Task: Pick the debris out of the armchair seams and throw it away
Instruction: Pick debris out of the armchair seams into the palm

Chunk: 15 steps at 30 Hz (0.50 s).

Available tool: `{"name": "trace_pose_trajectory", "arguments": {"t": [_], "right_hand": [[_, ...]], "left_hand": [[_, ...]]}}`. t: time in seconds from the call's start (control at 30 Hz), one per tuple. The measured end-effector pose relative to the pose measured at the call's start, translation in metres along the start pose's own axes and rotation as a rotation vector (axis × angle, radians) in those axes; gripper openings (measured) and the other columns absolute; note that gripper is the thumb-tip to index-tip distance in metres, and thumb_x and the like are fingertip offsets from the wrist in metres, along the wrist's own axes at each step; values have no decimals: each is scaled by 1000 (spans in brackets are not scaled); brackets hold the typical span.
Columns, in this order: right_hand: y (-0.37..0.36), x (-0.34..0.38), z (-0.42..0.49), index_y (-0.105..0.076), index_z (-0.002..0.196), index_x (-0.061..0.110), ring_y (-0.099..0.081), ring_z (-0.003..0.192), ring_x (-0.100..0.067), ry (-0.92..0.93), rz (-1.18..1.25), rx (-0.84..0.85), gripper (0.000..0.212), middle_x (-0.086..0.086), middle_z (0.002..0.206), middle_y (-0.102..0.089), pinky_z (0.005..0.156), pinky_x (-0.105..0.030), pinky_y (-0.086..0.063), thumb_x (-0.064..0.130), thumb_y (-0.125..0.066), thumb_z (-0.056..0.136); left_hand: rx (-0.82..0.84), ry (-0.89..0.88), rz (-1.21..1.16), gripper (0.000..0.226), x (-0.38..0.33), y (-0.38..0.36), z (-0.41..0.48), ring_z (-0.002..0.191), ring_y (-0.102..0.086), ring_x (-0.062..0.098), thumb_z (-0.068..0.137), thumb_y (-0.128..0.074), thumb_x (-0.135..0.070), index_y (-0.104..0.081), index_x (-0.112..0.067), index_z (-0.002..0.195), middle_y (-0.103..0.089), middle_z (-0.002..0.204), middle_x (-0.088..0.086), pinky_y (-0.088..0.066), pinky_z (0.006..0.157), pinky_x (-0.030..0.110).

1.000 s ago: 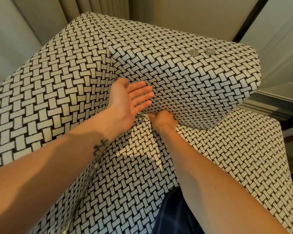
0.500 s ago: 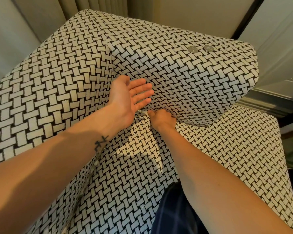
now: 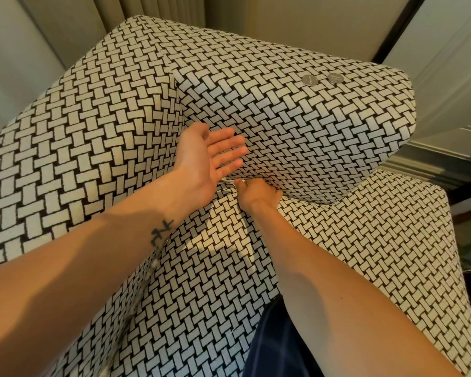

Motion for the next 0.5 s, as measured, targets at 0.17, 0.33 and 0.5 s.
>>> {"name": "trace_pose_trajectory", "arguments": {"t": [0.17, 0.33, 0.5], "right_hand": [[0, -4, -3, -73, 92, 25, -63, 104, -27, 70, 37, -36, 52, -3, 95, -73, 101, -42, -30, 55, -33, 105], [3, -7, -7, -69, 80, 24, -63, 95, -26, 106, 142, -35, 49, -2, 85, -72, 89, -37, -24, 53, -37, 104], [5, -10, -8, -58, 66, 27, -63, 95, -26, 108, 250, 3, 48, 0, 78, -69, 92, -36, -24, 53, -41, 103]], "left_hand": [[-6, -5, 15, 46, 1, 1, 2, 104, -75, 31, 106, -31, -30, -70, -6, 108, -78, 109, 15, -58, 94, 41], [-13, -10, 33, 46, 2, 1, 3, 104, -75, 31, 106, -31, -30, -70, -6, 110, -79, 108, 14, -58, 94, 41], [-6, -13, 35, 46, 1, 2, 3, 104, -75, 31, 106, -31, -30, -70, -6, 109, -79, 108, 14, -57, 94, 41]]}}
Point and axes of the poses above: each hand's wrist, its own z-axis towards the middle knuckle, its own y-axis out of the back of the hand, x = y × z, the point moved 4 cm from there along z, towards the middle knuckle
